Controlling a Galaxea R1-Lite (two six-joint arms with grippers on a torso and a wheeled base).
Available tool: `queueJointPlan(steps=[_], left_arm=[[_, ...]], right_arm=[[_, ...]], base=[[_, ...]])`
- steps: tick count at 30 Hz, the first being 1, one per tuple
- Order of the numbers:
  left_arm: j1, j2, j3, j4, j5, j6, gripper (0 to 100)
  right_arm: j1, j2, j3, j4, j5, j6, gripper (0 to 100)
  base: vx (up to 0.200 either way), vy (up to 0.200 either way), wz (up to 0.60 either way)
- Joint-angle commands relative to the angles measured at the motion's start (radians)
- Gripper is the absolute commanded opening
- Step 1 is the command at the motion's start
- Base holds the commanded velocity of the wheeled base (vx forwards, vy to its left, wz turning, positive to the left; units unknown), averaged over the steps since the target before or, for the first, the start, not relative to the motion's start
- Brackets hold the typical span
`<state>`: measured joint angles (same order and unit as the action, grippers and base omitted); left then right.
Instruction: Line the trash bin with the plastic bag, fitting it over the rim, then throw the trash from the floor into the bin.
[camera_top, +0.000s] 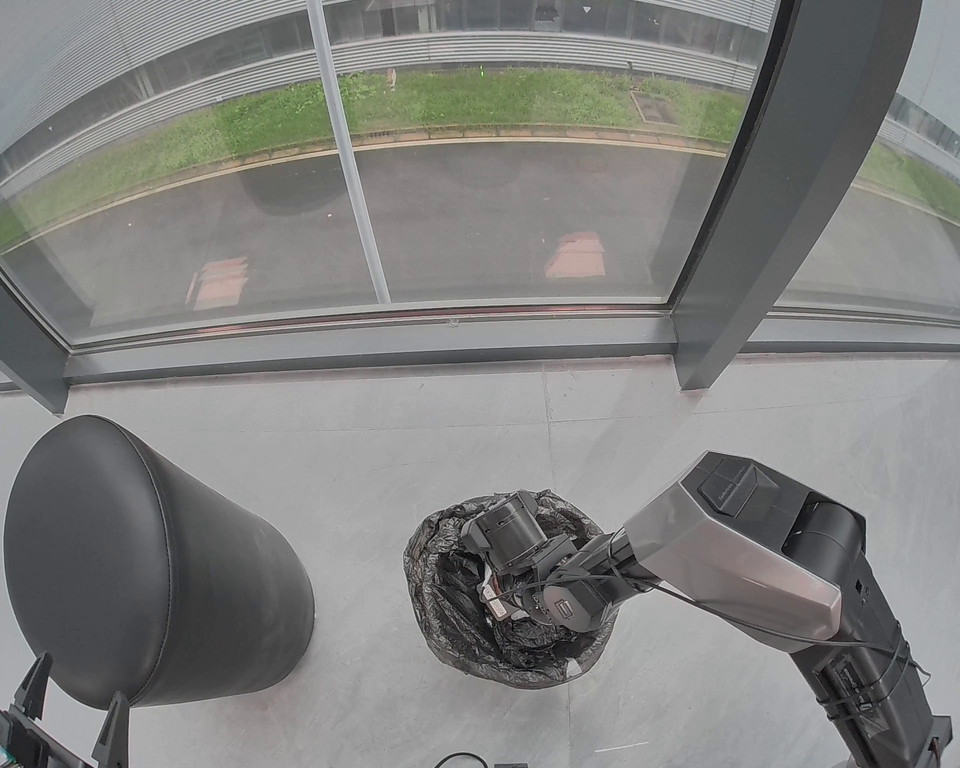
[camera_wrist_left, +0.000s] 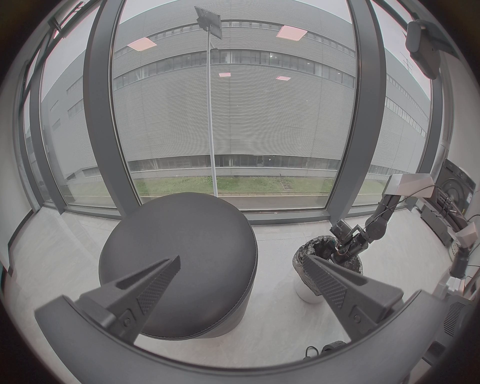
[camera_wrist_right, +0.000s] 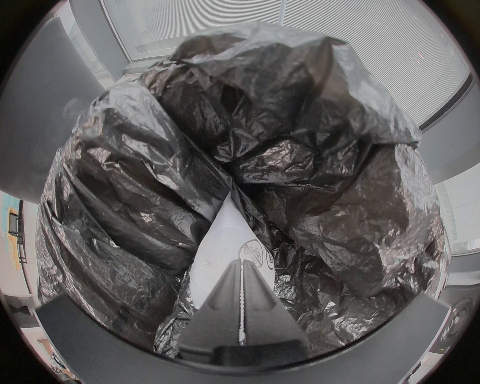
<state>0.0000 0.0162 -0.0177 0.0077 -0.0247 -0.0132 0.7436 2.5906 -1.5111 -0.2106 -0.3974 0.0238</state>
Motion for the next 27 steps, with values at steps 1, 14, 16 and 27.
queueJointPlan(steps=[1, 14, 16, 27], left_arm=[[0.000, -0.015, 0.016, 0.000, 0.000, -0.001, 100], [0.000, -0.016, 0.016, 0.000, 0.000, -0.001, 100], [0.000, -0.016, 0.016, 0.000, 0.000, -0.001, 100], [0.000, -0.016, 0.016, 0.000, 0.000, -0.001, 100]], right_arm=[[0.000, -0.009, 0.005, -0.001, -0.001, 0.002, 0], [0.026, -0.201, 0.141, -0.001, -0.001, 0.008, 0], [0.036, -0.215, 0.141, -0.003, 0.002, 0.011, 0], [0.049, -0.101, 0.026, 0.005, 0.012, -0.002, 0]], base=[[0.000, 0.000, 0.00], [0.000, 0.000, 0.00], [0.000, 0.000, 0.00], [0.000, 0.000, 0.00]])
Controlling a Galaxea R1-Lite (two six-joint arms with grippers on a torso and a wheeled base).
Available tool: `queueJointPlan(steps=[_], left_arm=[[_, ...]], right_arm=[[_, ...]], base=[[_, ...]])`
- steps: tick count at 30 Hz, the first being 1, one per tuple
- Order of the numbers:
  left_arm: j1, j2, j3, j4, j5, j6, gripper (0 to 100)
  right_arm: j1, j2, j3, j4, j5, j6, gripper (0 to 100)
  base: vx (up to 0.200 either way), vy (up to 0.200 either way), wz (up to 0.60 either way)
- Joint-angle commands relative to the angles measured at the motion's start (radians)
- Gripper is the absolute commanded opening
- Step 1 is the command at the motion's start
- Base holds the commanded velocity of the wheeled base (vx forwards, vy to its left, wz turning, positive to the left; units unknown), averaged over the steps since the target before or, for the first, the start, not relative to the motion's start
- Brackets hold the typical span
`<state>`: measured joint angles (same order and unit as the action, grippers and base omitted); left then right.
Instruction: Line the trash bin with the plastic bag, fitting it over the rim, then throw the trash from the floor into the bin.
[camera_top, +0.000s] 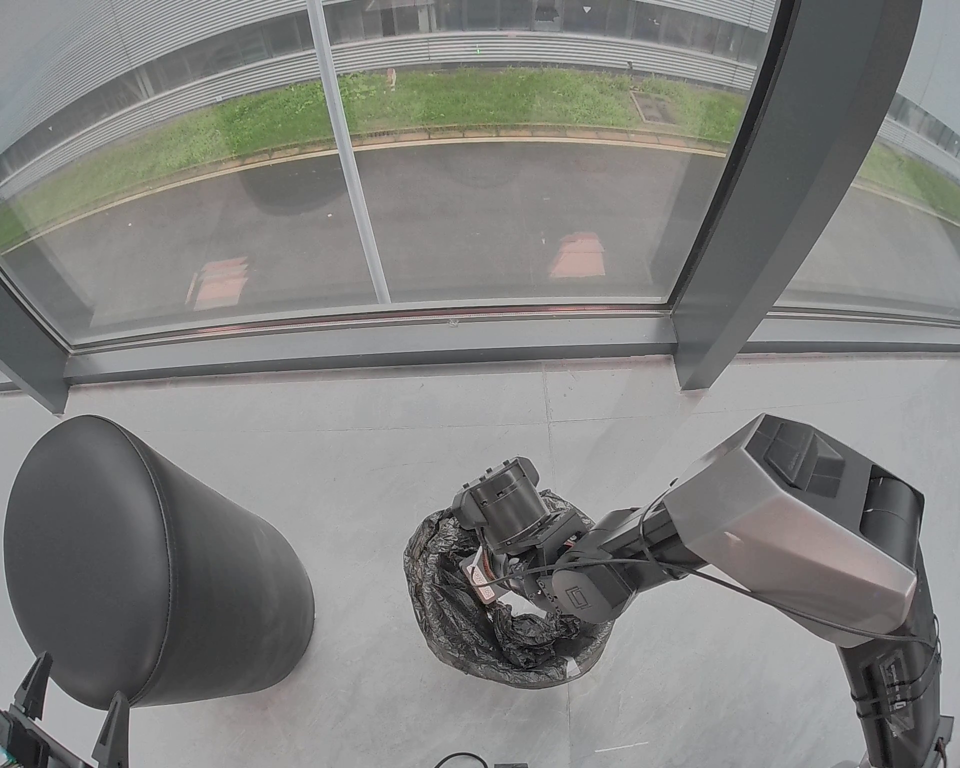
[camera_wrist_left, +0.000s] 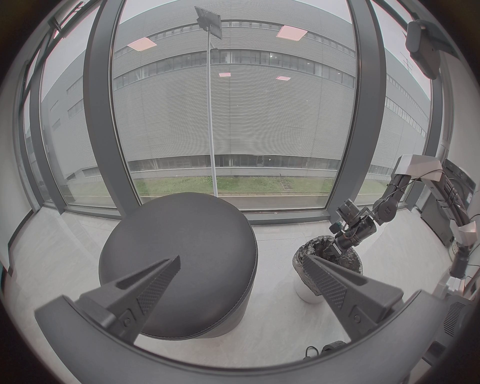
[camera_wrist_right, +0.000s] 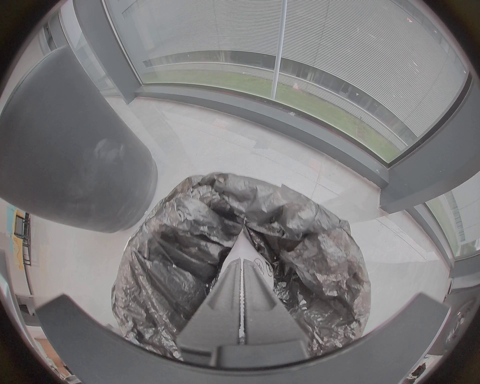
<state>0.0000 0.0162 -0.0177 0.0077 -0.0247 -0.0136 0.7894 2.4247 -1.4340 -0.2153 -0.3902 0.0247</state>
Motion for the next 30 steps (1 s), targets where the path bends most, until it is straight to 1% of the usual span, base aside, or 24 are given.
queueJointPlan(steps=[1, 4, 6, 7, 8, 13, 17, 18, 30], left_arm=[[0.000, -0.016, 0.016, 0.000, 0.000, 0.000, 100], [0.000, -0.016, 0.016, 0.000, 0.000, 0.000, 100], [0.000, -0.016, 0.016, 0.000, 0.000, 0.000, 100], [0.000, -0.016, 0.016, 0.000, 0.000, 0.001, 100], [0.000, -0.016, 0.016, 0.000, 0.000, 0.001, 100], [0.000, -0.016, 0.016, 0.000, 0.000, 0.000, 100], [0.000, -0.016, 0.016, 0.000, 0.000, 0.000, 100], [0.000, -0.015, 0.016, 0.000, 0.000, 0.001, 100], [0.000, -0.016, 0.016, 0.000, 0.000, 0.001, 100]], right_arm=[[0.004, 0.073, -0.051, 0.017, 0.005, -0.009, 0], [0.002, 0.073, -0.046, 0.060, 0.007, -0.025, 0], [0.002, 0.073, -0.046, 0.060, 0.007, -0.025, 0], [0.002, 0.067, -0.049, 0.114, 0.028, -0.025, 0], [0.002, 0.067, -0.055, 0.125, 0.036, -0.023, 0], [-0.002, 0.080, -0.091, 0.131, 0.037, -0.028, 0], [-0.012, 0.122, -0.154, 0.179, 0.036, -0.031, 0], [-0.021, 0.148, -0.195, 0.203, 0.034, -0.029, 0], [-0.044, 0.232, -0.279, 0.215, 0.025, -0.029, 0]], base=[[0.000, 0.000, 0.00], [0.000, 0.000, 0.00], [0.000, 0.000, 0.00], [0.000, 0.000, 0.00], [0.000, 0.000, 0.00], [0.000, 0.000, 0.00], [0.000, 0.000, 0.00], [0.000, 0.000, 0.00], [0.000, 0.000, 0.00]])
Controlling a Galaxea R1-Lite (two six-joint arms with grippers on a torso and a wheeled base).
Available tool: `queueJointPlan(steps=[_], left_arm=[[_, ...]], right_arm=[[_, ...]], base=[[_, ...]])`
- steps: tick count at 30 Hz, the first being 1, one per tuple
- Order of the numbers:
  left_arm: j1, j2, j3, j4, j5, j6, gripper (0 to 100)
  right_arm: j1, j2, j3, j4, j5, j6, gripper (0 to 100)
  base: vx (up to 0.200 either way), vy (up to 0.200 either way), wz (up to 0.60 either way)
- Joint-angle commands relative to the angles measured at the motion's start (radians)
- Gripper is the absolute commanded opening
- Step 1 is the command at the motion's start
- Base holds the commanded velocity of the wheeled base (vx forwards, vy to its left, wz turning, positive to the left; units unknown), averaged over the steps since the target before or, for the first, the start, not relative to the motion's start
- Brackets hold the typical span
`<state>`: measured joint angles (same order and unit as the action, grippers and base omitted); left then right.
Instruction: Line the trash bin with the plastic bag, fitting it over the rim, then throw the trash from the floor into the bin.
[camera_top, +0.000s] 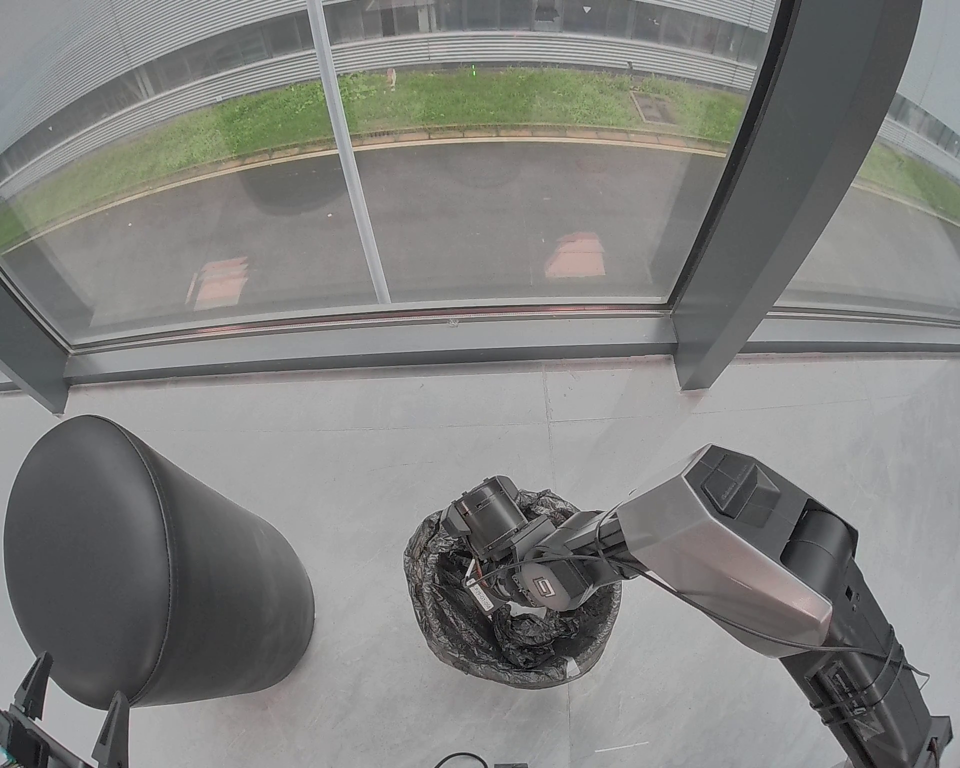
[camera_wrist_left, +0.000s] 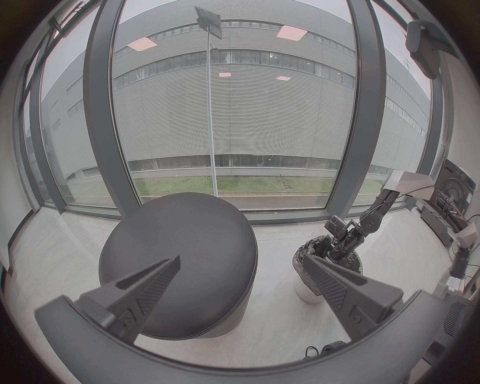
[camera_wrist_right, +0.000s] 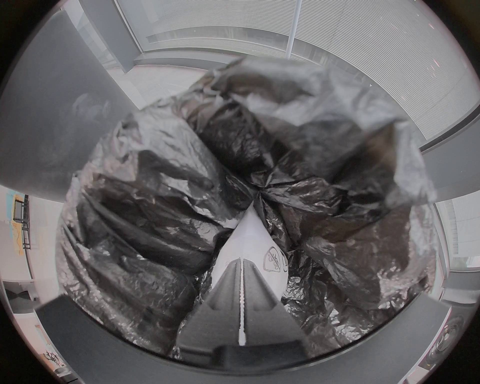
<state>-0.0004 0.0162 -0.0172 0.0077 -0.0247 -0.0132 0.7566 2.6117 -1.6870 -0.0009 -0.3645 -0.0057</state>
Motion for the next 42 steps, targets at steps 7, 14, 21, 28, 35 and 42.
queueJointPlan(steps=[7, 14, 21, 28, 35, 42], left_arm=[[0.000, -0.016, 0.016, 0.000, 0.000, -0.001, 100], [0.000, -0.016, 0.016, 0.000, 0.000, -0.001, 100], [0.000, -0.016, 0.016, 0.000, 0.000, -0.001, 100], [0.000, -0.016, 0.016, 0.000, 0.000, -0.001, 100], [0.000, -0.016, 0.016, 0.000, 0.000, -0.001, 100], [0.000, -0.016, 0.016, 0.000, 0.000, -0.001, 100]], right_arm=[[-0.014, 0.053, -0.046, -0.002, 0.001, 0.010, 0], [-0.017, 0.054, -0.048, -0.004, 0.001, 0.020, 0], [-0.003, -0.073, 0.004, 0.002, 0.012, 0.072, 0], [0.013, -0.321, 0.121, 0.065, 0.013, 0.070, 0], [-0.010, -0.535, 0.191, 0.088, 0.001, 0.069, 0], [-0.062, -0.740, 0.251, 0.117, 0.012, 0.073, 0]], base=[[0.000, 0.000, 0.00], [0.000, 0.000, 0.00], [0.000, 0.000, 0.00], [0.000, 0.000, 0.00], [0.000, 0.000, 0.00], [0.000, 0.000, 0.00]])
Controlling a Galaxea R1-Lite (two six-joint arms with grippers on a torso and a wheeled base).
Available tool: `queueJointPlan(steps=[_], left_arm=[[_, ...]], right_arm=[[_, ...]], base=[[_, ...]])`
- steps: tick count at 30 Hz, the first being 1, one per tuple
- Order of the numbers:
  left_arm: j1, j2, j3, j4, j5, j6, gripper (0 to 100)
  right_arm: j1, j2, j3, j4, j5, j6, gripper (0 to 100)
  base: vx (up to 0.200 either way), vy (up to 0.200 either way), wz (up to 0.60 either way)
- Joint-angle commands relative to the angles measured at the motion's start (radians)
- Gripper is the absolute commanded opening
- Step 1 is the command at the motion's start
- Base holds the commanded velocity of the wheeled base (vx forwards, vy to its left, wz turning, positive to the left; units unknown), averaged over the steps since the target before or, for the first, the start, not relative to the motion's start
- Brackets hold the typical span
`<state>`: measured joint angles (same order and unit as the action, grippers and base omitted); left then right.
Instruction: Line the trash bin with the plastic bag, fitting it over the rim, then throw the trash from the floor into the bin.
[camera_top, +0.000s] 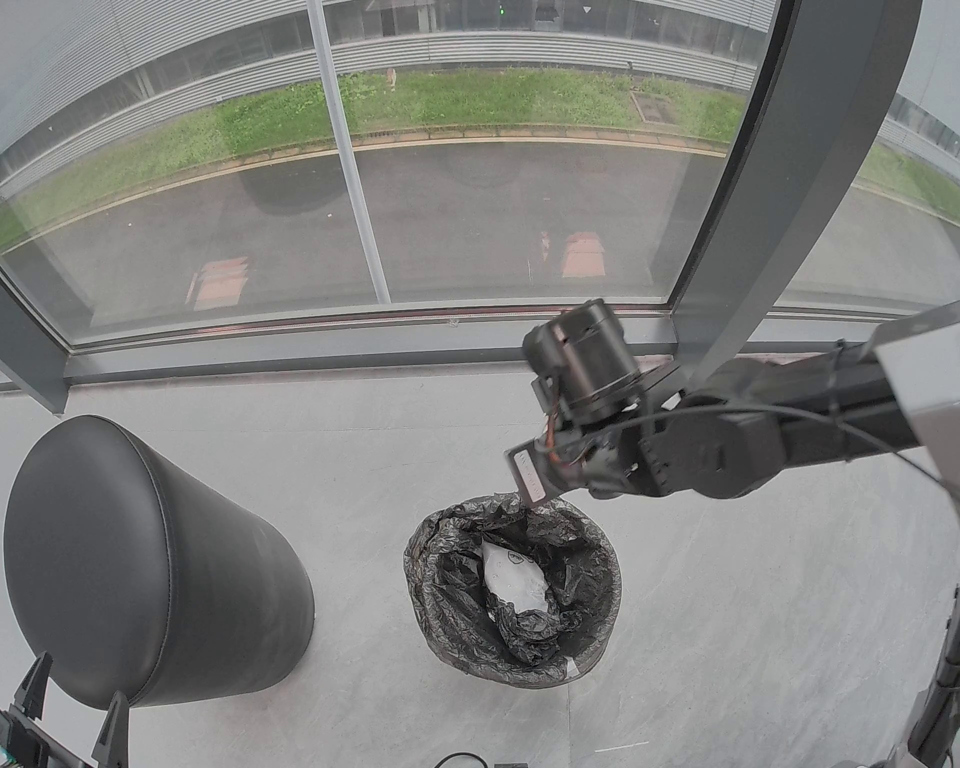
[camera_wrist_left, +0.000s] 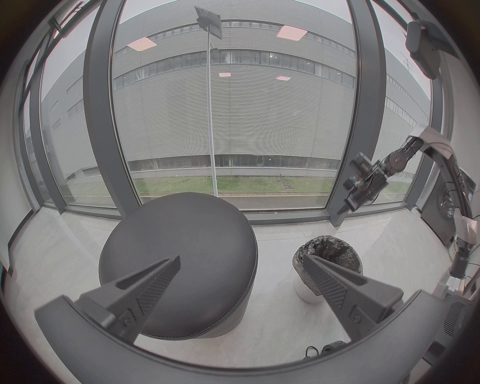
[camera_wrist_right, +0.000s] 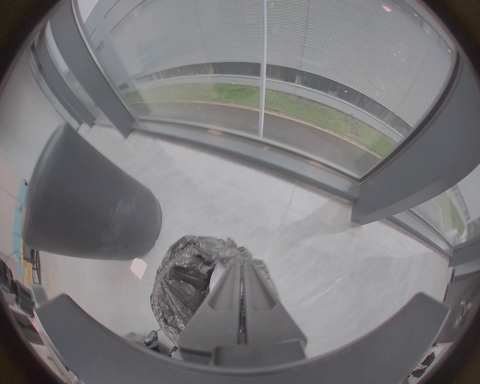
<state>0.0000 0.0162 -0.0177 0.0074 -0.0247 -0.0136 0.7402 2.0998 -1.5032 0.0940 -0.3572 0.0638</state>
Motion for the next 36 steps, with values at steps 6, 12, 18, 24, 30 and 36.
queueJointPlan(steps=[6, 12, 18, 24, 30, 36], left_arm=[[0.000, -0.016, 0.016, 0.000, 0.000, 0.001, 100], [0.000, -0.015, 0.016, 0.000, 0.000, 0.000, 100], [0.000, -0.016, 0.016, 0.000, 0.000, 0.000, 100], [0.000, -0.016, 0.016, 0.000, 0.000, 0.000, 100], [0.000, -0.016, 0.016, 0.000, 0.000, 0.000, 100], [0.000, -0.015, 0.016, 0.000, 0.000, 0.000, 100]], right_arm=[[-0.124, -0.402, 0.152, 0.013, 0.009, 0.007, 0], [-0.289, -0.529, 0.176, 0.010, 0.061, -0.004, 0], [-0.374, -0.664, 0.279, 0.010, 0.064, -0.007, 0], [-0.452, -0.914, 0.482, 0.010, 0.073, -0.088, 0], [-0.463, -1.167, 0.627, 0.013, 0.077, -0.136, 0], [-0.470, -1.408, 0.696, 0.021, 0.064, -0.134, 0]], base=[[0.000, 0.000, 0.00], [0.000, 0.000, 0.00], [0.000, 0.000, 0.00], [0.000, 0.000, 0.00], [0.000, 0.000, 0.00], [0.000, 0.000, 0.00]])
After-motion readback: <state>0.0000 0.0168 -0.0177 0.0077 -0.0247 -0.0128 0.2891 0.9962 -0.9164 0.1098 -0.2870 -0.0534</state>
